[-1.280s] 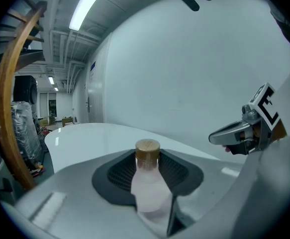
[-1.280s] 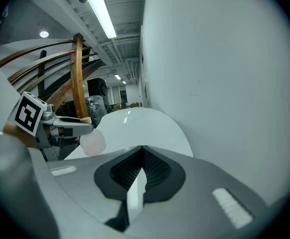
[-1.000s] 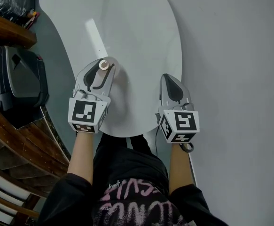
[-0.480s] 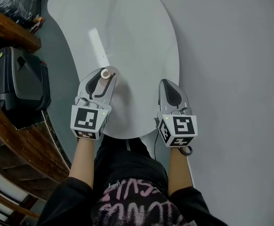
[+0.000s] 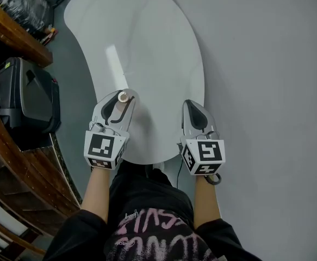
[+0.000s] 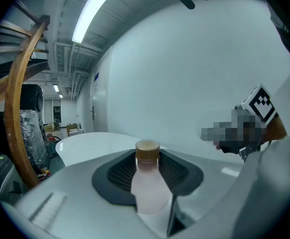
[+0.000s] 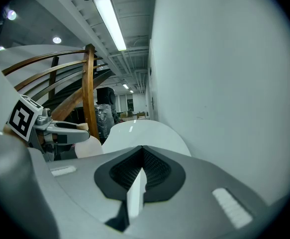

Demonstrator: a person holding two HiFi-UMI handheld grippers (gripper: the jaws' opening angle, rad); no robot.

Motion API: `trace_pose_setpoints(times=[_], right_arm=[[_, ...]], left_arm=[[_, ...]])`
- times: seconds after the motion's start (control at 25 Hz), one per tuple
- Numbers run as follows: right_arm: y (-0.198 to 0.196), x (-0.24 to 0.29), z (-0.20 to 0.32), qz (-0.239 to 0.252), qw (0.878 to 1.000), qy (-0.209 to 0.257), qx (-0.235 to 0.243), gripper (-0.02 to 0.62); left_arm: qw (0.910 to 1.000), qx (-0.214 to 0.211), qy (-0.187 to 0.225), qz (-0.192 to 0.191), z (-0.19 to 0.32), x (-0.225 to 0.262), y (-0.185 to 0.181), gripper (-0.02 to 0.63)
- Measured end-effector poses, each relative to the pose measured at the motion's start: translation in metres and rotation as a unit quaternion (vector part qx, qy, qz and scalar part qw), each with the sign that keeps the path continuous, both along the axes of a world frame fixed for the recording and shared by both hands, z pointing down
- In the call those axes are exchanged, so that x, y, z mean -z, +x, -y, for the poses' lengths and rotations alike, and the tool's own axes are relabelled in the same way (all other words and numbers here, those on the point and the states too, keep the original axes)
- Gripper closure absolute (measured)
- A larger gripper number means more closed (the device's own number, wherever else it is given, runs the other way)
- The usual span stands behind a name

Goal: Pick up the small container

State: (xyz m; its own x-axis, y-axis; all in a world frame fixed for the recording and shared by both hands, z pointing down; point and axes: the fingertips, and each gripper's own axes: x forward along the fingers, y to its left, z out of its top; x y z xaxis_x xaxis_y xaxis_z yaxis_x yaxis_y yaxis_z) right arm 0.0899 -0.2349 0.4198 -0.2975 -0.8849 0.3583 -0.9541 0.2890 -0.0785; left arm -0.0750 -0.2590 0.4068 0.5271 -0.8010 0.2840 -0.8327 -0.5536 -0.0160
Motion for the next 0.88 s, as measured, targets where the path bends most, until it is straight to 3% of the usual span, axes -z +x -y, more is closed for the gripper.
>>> trace_pose_setpoints(times=[0.88], right_arm=[[-0.004,0.034,-0.020,-0.003,0.999,0.039,0.019,0.577]], left_arm=[[0.9993,0.018,0.033,0.000,-0.031,0.038,-0.011,0.462]])
